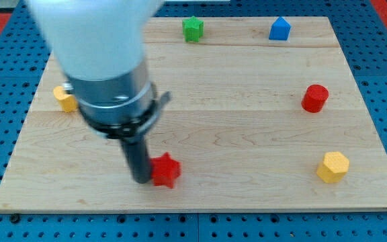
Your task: Push the green circle to the bottom left
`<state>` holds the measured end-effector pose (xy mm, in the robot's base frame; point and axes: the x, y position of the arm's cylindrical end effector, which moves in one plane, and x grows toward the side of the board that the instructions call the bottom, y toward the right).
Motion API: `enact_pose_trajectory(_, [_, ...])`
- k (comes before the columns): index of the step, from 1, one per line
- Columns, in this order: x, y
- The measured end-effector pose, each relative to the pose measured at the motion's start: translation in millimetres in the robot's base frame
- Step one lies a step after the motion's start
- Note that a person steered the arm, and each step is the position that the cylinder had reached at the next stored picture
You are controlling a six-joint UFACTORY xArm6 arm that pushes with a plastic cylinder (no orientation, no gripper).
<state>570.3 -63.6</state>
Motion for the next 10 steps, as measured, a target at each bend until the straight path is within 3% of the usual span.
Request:
enact_pose_trajectory(2, [-2.1,4.9])
enact_pose_trajectory(3, [-21.5,-34.8])
enact_pose_trajectory(4, [-69.6,-45.1])
enact_pose_trajectory(7, [-120.0,-24.8])
enact_pose_trajectory(8, [-140.3,6.8])
enact_pose_trajectory(9, [-151.6,-11.3])
enact_pose_trajectory(10, [-143.1,-66.5])
